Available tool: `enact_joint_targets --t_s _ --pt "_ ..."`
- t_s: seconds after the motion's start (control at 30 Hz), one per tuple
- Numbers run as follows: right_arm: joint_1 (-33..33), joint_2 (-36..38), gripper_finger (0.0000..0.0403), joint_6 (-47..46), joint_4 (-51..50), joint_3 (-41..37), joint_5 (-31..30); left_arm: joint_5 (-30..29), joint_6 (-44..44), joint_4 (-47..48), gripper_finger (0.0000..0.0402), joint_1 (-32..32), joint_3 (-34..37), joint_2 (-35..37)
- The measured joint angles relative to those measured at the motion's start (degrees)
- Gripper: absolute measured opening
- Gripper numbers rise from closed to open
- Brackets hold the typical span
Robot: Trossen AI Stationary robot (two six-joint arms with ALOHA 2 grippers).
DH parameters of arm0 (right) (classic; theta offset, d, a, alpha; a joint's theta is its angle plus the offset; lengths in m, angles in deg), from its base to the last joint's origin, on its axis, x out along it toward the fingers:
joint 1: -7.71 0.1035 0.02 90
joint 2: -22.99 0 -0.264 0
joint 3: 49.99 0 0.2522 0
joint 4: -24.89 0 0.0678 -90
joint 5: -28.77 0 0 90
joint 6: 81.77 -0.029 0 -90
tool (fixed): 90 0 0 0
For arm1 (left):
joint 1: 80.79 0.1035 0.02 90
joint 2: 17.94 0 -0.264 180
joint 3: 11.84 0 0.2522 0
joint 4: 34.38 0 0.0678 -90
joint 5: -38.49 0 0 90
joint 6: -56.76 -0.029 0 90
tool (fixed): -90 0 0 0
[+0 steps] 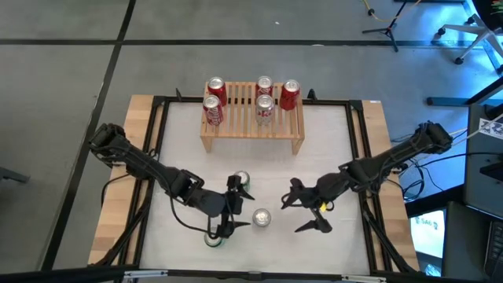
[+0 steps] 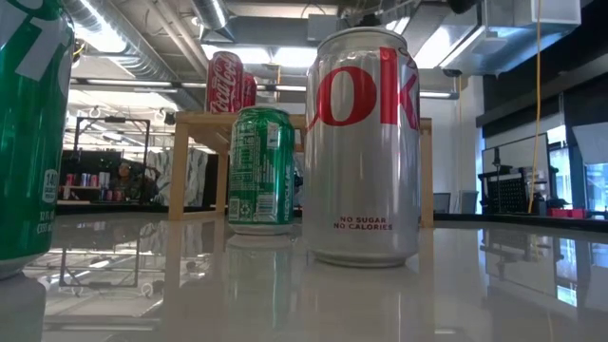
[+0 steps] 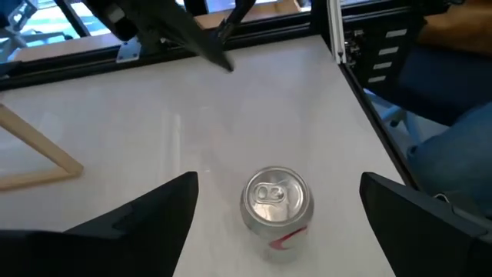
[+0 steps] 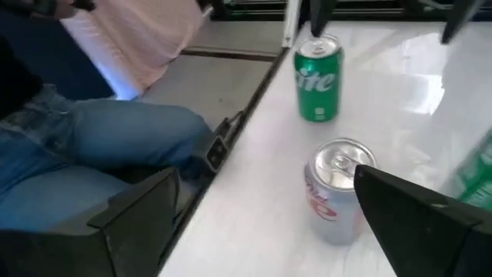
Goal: Place canned beverage on shelf
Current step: Put the red silver soda can on the shelf
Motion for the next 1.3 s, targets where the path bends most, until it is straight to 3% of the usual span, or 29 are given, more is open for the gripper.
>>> enact_joint_targets --t_s 0.23,0.37,0.67,0.97,1.3 --pt "4.21 0.04 0.0386 -3.50 -10.10 0.00 -17.45 0.02 1.16 -0.73 0.0351 0.00 0.09 0.02" --pt "4.90 -2.22 0.0386 -5.45 -6.83 0.00 -22.98 0.02 1.14 -0.95 0.0351 0.02 0.11 0.02" --pt "4.71 -11.08 0.0386 -4.77 14.18 0.00 -22.89 0.04 1.08 -1.38 0.0351 0.12 0.11 0.02" --pt "4.71 -19.56 0.0386 -4.71 19.16 0.00 -28.84 0.04 1.01 -1.41 0.0351 0.13 0.11 0.01" --pt "4.73 -23.98 0.0386 -4.99 21.58 0.00 -24.84 0.04 1.05 -1.63 0.0351 0.13 0.11 0.00"
